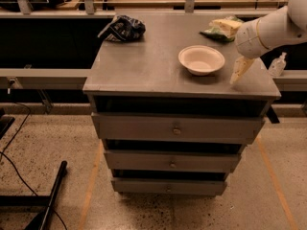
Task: Move paper bowl near blue chip bag
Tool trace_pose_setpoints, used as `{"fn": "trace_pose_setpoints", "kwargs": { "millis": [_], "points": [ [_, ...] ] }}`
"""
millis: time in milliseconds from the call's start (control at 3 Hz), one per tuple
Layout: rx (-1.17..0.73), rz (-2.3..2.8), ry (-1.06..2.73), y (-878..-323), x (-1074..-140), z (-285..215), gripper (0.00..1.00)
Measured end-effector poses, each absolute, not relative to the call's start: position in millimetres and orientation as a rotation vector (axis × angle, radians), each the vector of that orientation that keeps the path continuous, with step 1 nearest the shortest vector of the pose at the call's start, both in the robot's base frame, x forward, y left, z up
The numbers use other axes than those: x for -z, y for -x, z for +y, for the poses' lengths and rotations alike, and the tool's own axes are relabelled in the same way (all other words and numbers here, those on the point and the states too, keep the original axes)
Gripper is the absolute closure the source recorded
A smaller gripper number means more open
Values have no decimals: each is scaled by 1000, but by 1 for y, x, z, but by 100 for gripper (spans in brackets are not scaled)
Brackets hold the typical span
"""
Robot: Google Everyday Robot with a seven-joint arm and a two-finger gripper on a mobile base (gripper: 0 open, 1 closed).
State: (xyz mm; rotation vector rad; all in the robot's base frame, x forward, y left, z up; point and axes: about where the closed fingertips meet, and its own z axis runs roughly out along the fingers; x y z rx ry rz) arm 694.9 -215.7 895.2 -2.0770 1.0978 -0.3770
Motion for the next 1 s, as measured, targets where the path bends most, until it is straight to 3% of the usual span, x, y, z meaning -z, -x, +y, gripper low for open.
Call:
{"fn": "trace_pose_setpoints", "kwargs": {
  "millis": [333, 1000],
  "points": [
    [408, 1071, 2114, -695, -888, -210, 18],
    [422, 1047, 2144, -693, -882, -203, 64]
  ]
}}
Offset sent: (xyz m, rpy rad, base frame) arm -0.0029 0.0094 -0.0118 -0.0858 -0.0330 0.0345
